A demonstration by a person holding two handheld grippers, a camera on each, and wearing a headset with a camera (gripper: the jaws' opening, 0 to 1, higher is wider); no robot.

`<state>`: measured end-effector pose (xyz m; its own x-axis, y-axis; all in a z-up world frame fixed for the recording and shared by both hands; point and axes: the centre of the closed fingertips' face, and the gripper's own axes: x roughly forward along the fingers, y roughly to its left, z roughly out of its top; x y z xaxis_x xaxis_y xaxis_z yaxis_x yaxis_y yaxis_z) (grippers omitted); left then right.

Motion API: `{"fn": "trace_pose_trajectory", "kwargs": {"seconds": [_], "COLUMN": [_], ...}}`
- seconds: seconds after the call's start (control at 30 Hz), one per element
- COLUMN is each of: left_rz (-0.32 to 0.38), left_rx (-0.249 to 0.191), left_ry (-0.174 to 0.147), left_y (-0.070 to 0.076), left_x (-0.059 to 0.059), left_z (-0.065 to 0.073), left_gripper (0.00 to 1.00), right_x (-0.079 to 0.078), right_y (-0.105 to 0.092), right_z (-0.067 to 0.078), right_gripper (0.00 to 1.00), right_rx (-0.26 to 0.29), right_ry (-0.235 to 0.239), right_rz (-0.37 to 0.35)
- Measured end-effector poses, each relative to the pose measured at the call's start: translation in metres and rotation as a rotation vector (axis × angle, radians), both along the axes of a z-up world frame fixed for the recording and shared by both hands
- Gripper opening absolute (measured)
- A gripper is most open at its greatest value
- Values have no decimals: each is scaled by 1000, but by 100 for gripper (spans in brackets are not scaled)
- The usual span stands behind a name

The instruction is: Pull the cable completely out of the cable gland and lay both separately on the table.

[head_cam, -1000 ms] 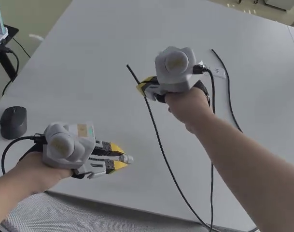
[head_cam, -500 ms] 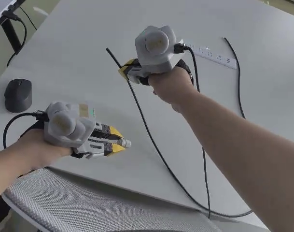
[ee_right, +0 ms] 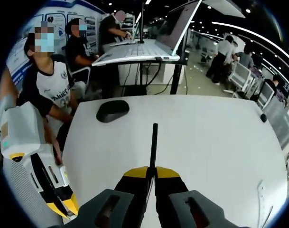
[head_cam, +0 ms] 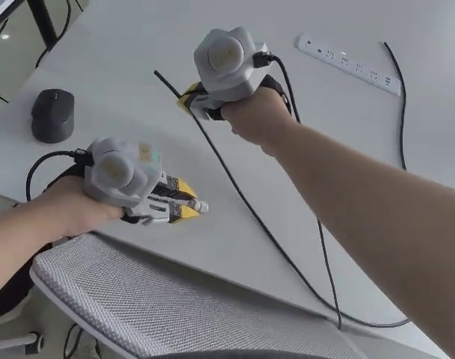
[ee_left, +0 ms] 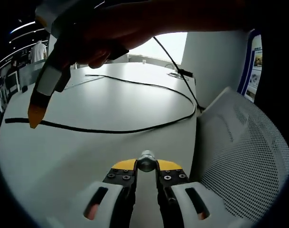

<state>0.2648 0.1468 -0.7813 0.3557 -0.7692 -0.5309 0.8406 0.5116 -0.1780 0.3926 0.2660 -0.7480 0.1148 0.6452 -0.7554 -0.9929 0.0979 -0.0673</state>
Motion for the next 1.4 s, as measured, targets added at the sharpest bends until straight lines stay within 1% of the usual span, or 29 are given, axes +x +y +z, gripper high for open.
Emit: {"fn": "trace_pose_trajectory", "kwargs": {"seconds": [0.07,0.17,0.27,0.37,0.47,0.7,0.83,0.9,1.03,1.13,1.2,1.23,1.33,1.4], "left_rz": [13,39,58,77,88,94,98,91,100,106,119,126,124,116], "left_rx": [5,20,25,34,32,32,34,52,53,46,39,37,48,63], "left_ry": [7,12,16,21,26,35,31,19,14,16,26,23,23,23], "left_y": [6,14,22,31,35,35,35,35,37,38,39,40,42,43], "left_x": [1,4,6,9,10,9,9,9,9,9,9,10,9,8], "left_z": [-5,-11,-15,-22,-26,-32,-32,-33,-35,-35,-35,-35,-36,-39], "left_gripper": [16,16,16,16,16,16,16,16,16,16,16,16,16,16], "right_x": [-1,-8,-14,-18,-21,-21,-21,-21,-24,-24,-23,-24,-23,-25], "right_y": [5,9,14,17,18,17,17,15,12,13,13,13,12,11], "right_z": [-7,-26,-39,-44,-51,-57,-61,-64,-70,-72,-72,-73,-74,-77], "right_gripper": [0,0,0,0,0,0,0,0,0,0,0,0,0,0], "right_rx": [-12,-57,-78,-92,-105,-119,-129,-138,-164,-168,-167,-165,-170,-181], "right_ry": [9,20,31,40,44,44,38,38,39,44,48,51,48,39], "right_rz": [5,38,55,62,64,64,71,73,85,84,74,71,65,77]}}
